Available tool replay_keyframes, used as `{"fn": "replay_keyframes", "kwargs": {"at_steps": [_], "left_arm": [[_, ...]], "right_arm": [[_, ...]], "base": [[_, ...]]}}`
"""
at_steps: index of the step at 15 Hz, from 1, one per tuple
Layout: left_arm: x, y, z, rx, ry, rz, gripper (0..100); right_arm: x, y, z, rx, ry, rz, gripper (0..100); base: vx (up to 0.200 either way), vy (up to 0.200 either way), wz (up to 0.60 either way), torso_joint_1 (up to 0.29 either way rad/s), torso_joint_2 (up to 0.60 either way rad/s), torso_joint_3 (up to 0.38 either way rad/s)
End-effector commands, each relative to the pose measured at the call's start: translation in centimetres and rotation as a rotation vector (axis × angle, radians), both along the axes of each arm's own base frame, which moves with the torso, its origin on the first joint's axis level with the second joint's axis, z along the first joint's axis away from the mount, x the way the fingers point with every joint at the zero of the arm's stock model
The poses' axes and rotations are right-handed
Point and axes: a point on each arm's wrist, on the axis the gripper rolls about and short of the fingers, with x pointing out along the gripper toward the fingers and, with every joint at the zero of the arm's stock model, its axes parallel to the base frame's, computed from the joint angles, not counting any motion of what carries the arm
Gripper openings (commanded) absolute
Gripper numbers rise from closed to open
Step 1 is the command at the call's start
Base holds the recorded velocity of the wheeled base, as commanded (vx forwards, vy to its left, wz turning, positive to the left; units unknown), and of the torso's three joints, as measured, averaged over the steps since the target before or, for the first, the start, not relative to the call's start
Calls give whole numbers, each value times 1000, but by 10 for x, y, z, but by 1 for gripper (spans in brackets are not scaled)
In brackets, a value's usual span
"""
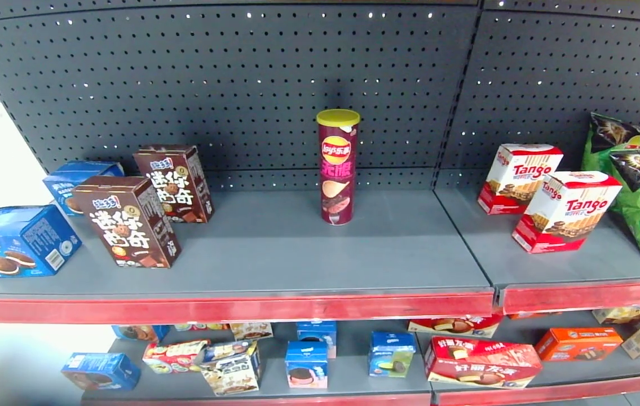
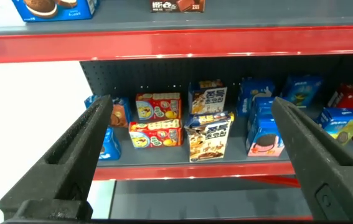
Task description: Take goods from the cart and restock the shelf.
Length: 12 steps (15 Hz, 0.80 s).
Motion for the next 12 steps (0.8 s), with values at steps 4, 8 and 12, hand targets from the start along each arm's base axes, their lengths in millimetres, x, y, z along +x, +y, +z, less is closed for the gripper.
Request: {"fn": "replay_keyframes", "kwargs": {"at_steps": [4, 8, 12], "left_arm": [[0, 0, 0, -1, -2, 4, 100], [0, 0, 0, -1, -2, 3, 100], [0, 0, 0, -1, 0, 3, 100]], "right_arm": [[-1, 0, -1, 1, 0, 2, 0], [-1, 0, 0, 1, -1, 2, 0], [-1, 0, 1, 3, -8, 0, 0]], "base": [[150, 0, 0, -3, -2, 3], [0, 0, 0, 0, 0, 0], [0, 0, 0, 0, 0, 0]]}}
